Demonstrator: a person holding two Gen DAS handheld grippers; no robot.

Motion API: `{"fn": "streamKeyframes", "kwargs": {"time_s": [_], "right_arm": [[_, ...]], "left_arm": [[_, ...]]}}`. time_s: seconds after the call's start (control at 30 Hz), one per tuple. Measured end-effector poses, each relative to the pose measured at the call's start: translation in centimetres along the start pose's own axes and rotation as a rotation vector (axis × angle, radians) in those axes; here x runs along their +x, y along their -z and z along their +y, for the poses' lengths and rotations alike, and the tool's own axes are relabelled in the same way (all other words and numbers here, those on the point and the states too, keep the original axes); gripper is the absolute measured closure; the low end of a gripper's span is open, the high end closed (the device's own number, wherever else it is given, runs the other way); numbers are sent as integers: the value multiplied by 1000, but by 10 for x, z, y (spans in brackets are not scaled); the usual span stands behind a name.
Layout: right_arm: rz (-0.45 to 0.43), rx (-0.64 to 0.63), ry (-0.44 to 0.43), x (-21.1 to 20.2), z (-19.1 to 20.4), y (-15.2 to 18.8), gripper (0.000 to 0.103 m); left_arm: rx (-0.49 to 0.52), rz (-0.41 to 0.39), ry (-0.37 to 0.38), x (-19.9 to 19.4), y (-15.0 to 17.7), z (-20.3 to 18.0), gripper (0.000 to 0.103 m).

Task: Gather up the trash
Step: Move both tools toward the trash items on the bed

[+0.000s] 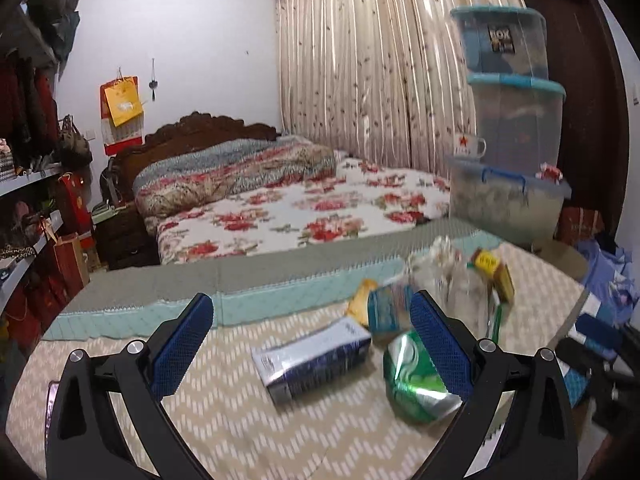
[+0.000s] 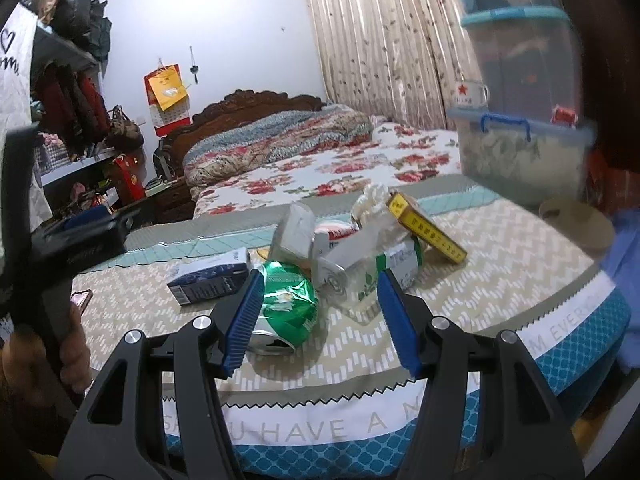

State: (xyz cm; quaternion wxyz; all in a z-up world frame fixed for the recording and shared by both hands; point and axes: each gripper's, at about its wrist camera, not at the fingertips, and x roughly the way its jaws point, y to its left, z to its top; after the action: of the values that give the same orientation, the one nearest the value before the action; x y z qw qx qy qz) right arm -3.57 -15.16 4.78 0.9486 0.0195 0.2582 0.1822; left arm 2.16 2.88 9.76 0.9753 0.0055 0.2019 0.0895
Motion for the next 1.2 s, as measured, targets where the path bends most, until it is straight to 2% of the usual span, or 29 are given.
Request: {"fn": "streamKeyframes", "kwargs": {"time_s": [0.03,0.4,0.57,0.87,1.07,1.2], "right_arm": [[-7,-8,1,-3,2,0,42],[-40,-51,1,-23,19,2,41],[-30,-56,-10,-24,23,5,37],[30,-59,-31,-9,26,8,37],[89,-19,-58,11,18,10,37],[144,12,-87,30,12,12,37]], "left_arm": [[-13,24,6,5,-1,1,9],[-31,-54,12,-15,0,7,9],[-58,-60,20,-18,5,15,9],[-140,-15,1,-4,18,53,9],[-123,15,-30,7,23,66,9],[-86,56,4,20,29,65,9]]}}
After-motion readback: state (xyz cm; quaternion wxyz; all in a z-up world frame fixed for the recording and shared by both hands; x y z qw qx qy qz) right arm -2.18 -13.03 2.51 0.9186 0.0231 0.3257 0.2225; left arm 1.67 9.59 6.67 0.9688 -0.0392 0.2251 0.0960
